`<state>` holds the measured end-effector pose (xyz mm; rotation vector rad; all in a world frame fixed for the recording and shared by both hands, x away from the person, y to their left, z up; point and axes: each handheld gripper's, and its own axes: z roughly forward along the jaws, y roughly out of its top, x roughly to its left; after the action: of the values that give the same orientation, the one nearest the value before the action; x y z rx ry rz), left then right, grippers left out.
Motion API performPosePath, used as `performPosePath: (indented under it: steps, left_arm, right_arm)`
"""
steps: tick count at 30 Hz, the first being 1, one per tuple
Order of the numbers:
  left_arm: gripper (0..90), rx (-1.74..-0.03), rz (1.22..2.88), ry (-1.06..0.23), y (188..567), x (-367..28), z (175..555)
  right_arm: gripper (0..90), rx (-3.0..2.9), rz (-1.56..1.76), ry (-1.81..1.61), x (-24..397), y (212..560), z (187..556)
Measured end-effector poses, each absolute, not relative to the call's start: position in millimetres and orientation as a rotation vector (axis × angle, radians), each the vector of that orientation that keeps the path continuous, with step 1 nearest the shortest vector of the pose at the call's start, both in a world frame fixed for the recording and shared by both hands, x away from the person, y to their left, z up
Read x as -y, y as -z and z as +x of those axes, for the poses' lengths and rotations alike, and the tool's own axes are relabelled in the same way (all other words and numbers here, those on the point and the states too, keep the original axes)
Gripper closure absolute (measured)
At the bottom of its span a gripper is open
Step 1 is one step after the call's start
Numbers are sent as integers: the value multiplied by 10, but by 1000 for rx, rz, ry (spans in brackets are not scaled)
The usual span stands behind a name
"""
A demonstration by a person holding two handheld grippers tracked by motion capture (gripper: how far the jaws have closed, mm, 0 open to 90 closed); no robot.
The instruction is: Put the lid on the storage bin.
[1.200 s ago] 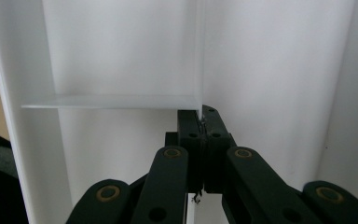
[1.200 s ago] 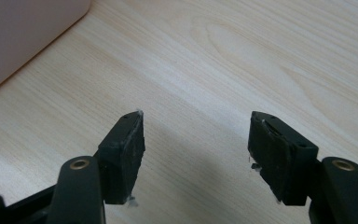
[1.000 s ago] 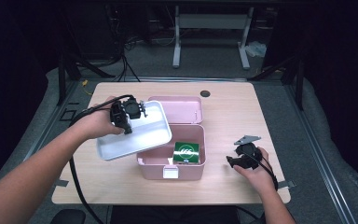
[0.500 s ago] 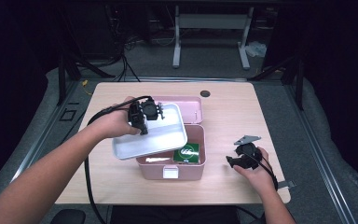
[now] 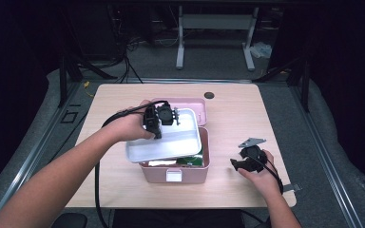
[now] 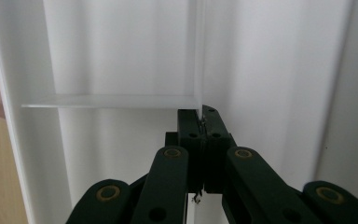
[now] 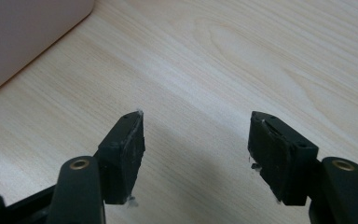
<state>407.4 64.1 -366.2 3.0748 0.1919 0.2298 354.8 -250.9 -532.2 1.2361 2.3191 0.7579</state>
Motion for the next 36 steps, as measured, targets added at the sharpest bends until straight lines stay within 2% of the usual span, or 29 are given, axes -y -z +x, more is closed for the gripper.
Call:
performPosePath:
  steps: [13, 36]
  left_arm:
    - [891, -80, 3070, -213, 3779, -442, 4067]
    - [890, -15, 3063, -162, 4036, -335, 4053]
  right_arm:
    - [356, -2316, 1233, -757, 2515, 5317, 3545]
    - [356, -2321, 1230, -760, 2510, 5321, 3547]
